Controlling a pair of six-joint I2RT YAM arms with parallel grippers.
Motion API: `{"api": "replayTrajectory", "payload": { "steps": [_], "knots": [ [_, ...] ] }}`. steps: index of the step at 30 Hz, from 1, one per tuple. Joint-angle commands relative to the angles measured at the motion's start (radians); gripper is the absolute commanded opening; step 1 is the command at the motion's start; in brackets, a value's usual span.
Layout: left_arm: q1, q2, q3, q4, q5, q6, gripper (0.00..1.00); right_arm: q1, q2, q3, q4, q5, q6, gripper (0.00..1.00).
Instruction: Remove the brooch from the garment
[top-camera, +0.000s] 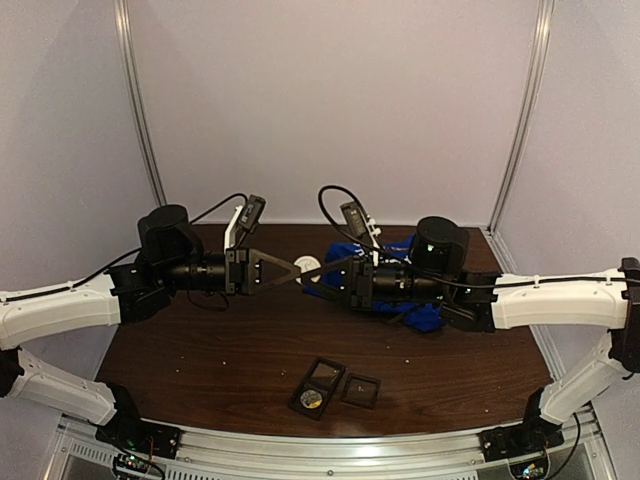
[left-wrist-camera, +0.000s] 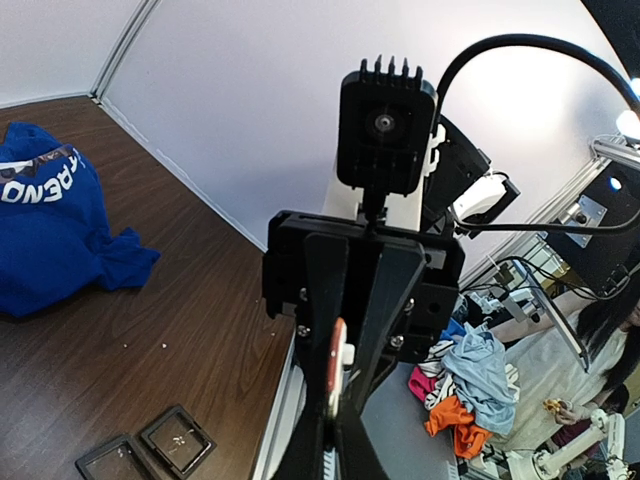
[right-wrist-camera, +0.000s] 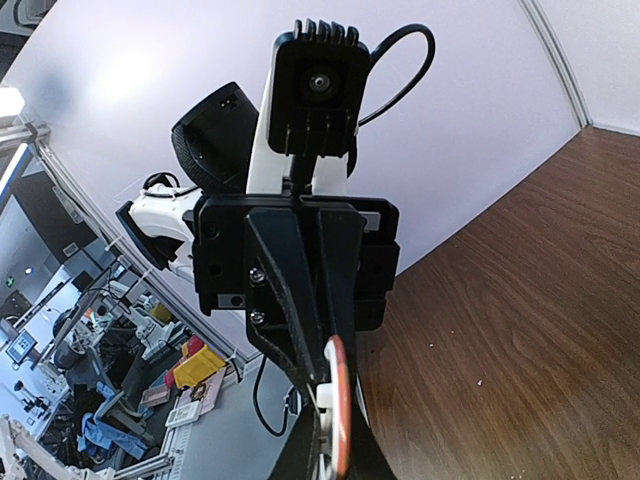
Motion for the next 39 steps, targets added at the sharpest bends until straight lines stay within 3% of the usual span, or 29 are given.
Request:
{"api": "replayTrajectory", "payload": {
  "steps": [1,39],
  "knots": [
    [-0.011,0.003,-0.014,0.041,0.046,0.012,0.00,-0.004,0.023,0.024,-0.043,0.105,0.025,0.07],
    [-0.011,-0.026,-0.032,0.069,-0.025,0.004,0.00,-0.066,0.001,-0.086,-0.056,0.287,0.228,0.02]
  ]
}}
